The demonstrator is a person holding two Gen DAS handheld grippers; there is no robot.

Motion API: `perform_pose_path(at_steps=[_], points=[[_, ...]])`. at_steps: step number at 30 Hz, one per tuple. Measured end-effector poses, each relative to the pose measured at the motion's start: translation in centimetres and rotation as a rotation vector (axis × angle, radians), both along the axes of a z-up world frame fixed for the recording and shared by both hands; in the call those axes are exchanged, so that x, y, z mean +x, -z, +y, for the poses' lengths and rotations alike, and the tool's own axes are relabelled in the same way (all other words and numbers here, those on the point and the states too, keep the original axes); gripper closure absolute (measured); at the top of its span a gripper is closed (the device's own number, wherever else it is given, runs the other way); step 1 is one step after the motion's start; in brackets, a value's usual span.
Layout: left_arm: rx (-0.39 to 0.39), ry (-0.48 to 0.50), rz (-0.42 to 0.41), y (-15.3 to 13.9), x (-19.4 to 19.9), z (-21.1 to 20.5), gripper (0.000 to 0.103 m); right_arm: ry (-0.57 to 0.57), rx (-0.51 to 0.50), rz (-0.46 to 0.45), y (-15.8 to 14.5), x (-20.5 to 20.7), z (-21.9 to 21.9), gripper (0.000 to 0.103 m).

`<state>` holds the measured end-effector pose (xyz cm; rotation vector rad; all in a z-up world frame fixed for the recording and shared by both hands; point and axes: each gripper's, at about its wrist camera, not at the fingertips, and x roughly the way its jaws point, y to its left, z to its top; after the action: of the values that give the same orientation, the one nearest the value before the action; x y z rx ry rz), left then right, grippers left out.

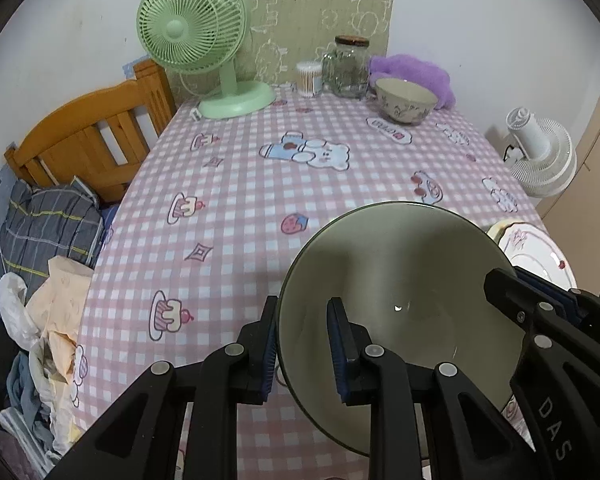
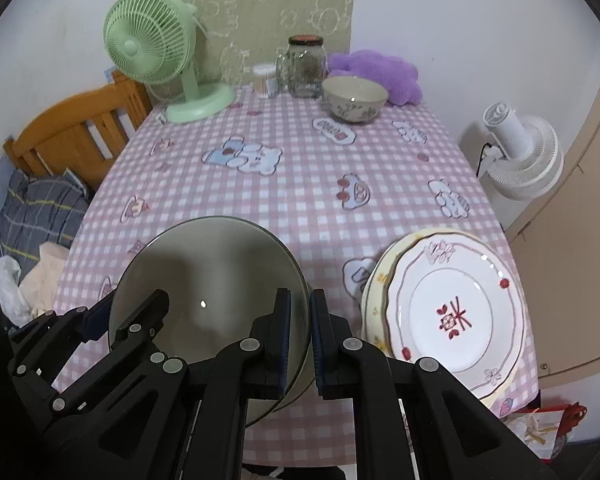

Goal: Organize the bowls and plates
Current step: 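Carry the cream bowl with both tools toward the plate stack, then lower the cream bowl beside the plate stack and open both tools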

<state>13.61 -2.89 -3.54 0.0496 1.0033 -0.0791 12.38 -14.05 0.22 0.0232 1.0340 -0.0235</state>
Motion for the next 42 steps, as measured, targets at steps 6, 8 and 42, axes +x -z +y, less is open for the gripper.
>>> perform_pose_path(at_steps=[6, 8, 42], points=[[-0.001, 0.011, 0.03, 1.1, 0.3, -0.3, 0.082, 0.008, -0.008, 0.03, 1.2, 0.4, -0.1, 0.09], [0.0, 0.021, 0.039, 1.5, 0.4, -0.5, 0.082, 0.014, -0.011, 0.041, 1.6, 0.6, -0.2, 0.09], [-0.114, 0.151, 0.013, -2.1, 2.5, -0.1, 0.043, 0.107, 0.021, -0.027, -1.3, 1.6, -0.9, 0.037]])
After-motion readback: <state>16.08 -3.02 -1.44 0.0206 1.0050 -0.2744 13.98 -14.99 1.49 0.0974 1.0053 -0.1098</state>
